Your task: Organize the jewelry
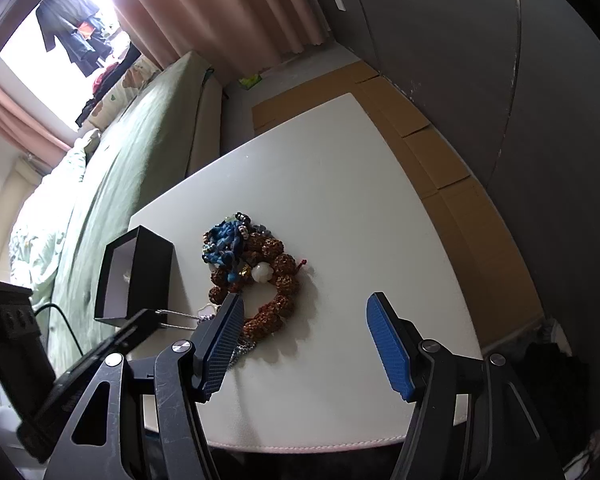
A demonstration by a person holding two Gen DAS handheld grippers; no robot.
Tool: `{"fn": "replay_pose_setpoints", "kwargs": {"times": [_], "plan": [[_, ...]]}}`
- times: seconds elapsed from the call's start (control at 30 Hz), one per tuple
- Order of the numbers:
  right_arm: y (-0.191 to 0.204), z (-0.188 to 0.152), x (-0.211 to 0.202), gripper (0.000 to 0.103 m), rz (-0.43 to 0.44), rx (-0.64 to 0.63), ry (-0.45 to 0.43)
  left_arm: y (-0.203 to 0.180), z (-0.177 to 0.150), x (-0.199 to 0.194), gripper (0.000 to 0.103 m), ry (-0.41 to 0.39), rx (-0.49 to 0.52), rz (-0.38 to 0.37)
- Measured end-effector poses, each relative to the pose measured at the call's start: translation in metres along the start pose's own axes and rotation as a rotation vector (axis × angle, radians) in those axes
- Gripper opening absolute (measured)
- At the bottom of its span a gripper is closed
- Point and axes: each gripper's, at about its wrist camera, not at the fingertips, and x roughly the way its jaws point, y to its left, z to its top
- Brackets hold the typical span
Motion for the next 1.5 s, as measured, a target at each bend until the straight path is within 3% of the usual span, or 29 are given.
{"fn": "replay_pose_setpoints", "kwargs": {"times": [0.27,0.5,0.77,0.93,1.0,1.1,1.23,1.5], "plan": [[0.007,-0.001,-0.004,0.065,0.03,0.001,-0.014,-0.011,0.021,-0.052,0.001,-0.133,-0.025,-0.089],[0.019,-0.002,0.007,0.065,0.059,-0.019,0.014,-0.024,0.041,-0.104,0.001,-0.257,-0.002,-0.096],[0.021,-0.003,0.026,0.063,0.06,0.01,0.04,-0.032,0.065,-0.148,0.001,-0.334,0.01,-0.07],[0.019,-0.003,0.055,0.042,0.021,0.029,0.103,-0.044,0.081,-0.174,0.001,-0.375,0.034,-0.048],[0.018,-0.001,0.067,0.039,-0.008,0.033,0.122,-0.052,0.085,-0.182,0.001,-0.387,0.052,-0.034],[0.018,0.004,0.081,0.022,-0.016,0.039,0.126,-0.065,0.09,-0.195,0.001,-0.406,0.076,-0.012],[0.018,0.005,0.082,0.02,-0.011,0.051,0.119,-0.077,0.098,-0.207,0.0,-0.426,0.098,0.007],[0.016,0.007,0.046,0.02,0.127,0.114,0.039,-0.097,0.117,-0.234,0.0,-0.479,0.135,0.038]]}}
